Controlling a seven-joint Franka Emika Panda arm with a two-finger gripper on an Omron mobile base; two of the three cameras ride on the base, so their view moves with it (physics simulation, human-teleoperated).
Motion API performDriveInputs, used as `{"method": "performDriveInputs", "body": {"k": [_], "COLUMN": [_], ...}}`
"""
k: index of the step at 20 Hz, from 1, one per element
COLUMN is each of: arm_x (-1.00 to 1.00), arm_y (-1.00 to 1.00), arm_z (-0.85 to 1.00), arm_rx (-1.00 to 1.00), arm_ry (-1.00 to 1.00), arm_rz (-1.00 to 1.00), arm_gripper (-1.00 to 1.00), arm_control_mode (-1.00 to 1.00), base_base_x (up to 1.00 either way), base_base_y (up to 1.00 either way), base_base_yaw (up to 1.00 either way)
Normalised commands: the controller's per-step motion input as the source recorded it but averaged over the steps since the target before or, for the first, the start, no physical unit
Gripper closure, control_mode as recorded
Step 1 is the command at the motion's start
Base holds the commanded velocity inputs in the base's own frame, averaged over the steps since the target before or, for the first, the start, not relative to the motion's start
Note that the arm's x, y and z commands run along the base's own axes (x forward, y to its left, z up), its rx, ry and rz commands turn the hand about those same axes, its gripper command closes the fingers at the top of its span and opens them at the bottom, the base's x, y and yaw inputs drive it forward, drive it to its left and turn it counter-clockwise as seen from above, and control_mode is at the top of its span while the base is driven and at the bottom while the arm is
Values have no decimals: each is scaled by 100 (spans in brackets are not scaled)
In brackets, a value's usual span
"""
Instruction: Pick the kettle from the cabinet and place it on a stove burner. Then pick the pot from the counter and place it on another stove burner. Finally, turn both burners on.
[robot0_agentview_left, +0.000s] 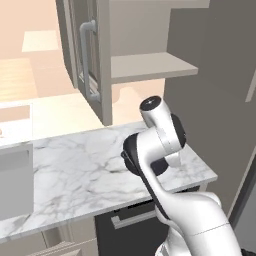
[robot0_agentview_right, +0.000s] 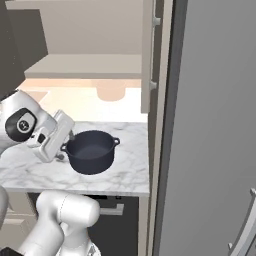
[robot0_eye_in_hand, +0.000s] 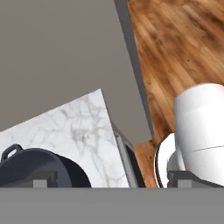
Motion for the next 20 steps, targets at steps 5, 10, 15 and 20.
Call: {"method": "performDriveInputs", "body": {"k": [5, 10, 15, 20], "arm_x": [17, 28, 30, 35], "arm_y": [0, 4, 4, 5], "arm_z": [-31, -32, -27, -25], "arm_rx": [0, 0, 1, 1], "arm_ry": [5, 1, 0, 0], "arm_rz": [0, 0, 0, 0], "arm_gripper": [-100, -100, -100, -100], "arm_control_mode": [-100, -100, -100, -100], "base_base_x": [0, 0, 0, 0], "base_base_y": [0, 0, 0, 0], "base_base_yaw": [0, 0, 0, 0]}}
